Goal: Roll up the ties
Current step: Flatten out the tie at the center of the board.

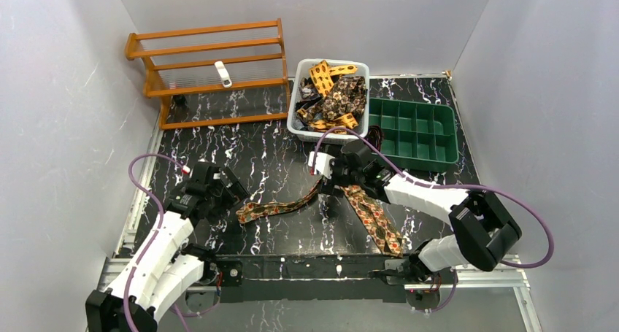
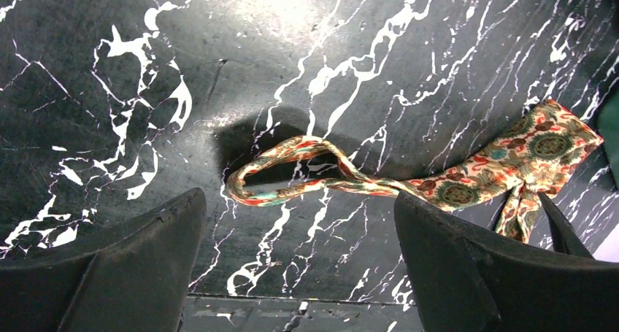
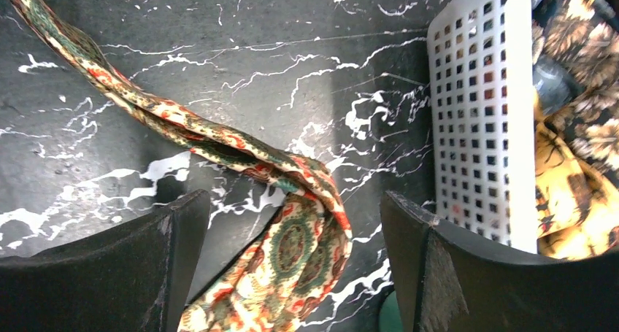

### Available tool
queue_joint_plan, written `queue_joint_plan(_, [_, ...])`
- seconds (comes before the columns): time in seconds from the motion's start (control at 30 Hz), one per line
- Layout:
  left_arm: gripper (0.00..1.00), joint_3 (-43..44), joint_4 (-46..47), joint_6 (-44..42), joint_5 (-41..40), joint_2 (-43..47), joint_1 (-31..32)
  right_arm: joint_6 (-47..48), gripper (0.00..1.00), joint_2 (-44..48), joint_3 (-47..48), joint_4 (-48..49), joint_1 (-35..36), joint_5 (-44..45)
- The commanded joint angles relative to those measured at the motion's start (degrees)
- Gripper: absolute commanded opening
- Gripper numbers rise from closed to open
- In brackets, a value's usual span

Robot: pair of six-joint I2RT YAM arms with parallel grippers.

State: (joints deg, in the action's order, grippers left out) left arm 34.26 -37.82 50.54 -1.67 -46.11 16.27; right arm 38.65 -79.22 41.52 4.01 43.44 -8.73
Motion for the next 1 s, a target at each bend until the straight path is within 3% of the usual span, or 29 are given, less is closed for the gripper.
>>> queue_joint_plan(0.0, [0.98,-2.93,-1.69,3.52,-1.43,0.92,-0.13,9.15,0.94,-1.98,0.24,4.71,-1.71,-3.58])
queue_joint_plan(0.23, [0.98,-3.51,-1.15,2.78,-1.22,0.12,-0.12,12.62,0.94,-6.60,3.18,1.18,-5.16,-10.94])
queue_joint_plan(0.57, [0.98,-4.46,0.91,3.03,-0.25,0.42,-0.18,13.64,0.88,-15.48,6.63,1.34,-6.44,-13.29])
queue_joint_plan(0.67, [0.98,-4.31,1.17,3.03,-0.09,0.19,-0.14,8.92,0.74,-16.82,7.99,0.91,-6.47,-14.65])
queue_joint_plan(0.83, [0.98,-4.17,0.86,3.65,-1.47,0.86,-0.20,0.37,0.35,-15.69,9.46,-3.74,-6.37,-22.37])
queue_joint_plan(0.97, [0.98,-2.15,-1.68,4.49,-4.83,1.75,-0.19,-7.07,0.11,-13.90,11.35,-13.22,-6.13,-31.39])
